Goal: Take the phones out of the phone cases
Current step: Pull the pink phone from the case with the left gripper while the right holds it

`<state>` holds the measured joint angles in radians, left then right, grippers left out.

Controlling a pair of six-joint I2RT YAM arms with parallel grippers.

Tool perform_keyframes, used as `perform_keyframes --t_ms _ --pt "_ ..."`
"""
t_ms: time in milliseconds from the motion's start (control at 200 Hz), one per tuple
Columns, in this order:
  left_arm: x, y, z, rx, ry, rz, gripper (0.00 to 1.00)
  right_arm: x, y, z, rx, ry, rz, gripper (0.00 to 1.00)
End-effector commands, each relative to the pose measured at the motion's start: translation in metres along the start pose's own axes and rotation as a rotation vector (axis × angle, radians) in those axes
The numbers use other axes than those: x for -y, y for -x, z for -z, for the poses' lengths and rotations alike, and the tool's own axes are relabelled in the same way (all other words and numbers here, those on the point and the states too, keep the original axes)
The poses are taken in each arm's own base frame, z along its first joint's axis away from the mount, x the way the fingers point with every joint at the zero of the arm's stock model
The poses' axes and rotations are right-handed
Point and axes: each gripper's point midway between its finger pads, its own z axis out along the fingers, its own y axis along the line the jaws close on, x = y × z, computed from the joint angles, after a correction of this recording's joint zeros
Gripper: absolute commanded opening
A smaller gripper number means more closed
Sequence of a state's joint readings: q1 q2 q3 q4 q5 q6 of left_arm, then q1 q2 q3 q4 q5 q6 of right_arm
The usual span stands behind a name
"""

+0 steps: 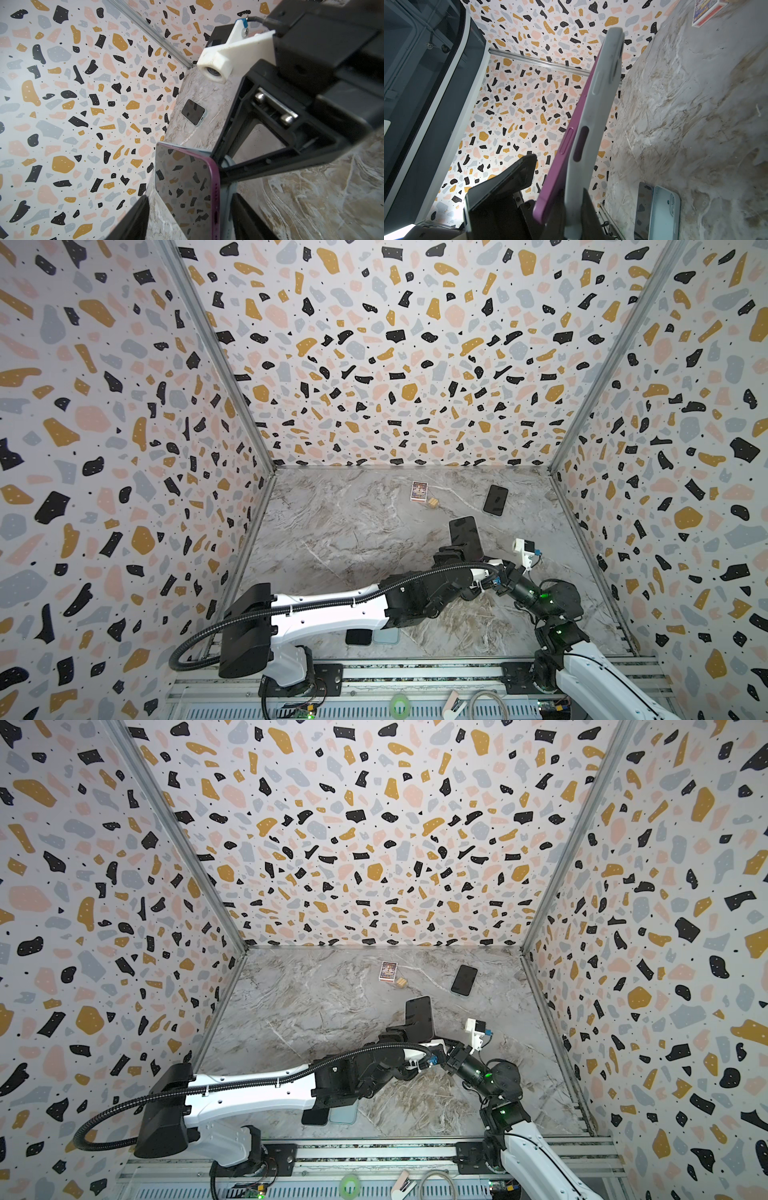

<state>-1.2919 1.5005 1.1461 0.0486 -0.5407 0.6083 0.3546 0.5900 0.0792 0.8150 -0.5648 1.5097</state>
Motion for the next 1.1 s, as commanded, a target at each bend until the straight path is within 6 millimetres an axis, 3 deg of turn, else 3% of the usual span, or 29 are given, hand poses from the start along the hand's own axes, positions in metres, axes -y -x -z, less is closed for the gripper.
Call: perform_keyframes --t_ms 0,1096 --pt "-0.020 0.015 -0.001 0.035 0.054 0.038 0.64 -0.033 0.002 0.000 0.003 0.103 0.079 0.00" --pt "-0.030 0.018 -0.007 0.036 0.066 0.046 0.57 -0.035 0.003 -0.002 -0.001 0.106 0.091 0.00"
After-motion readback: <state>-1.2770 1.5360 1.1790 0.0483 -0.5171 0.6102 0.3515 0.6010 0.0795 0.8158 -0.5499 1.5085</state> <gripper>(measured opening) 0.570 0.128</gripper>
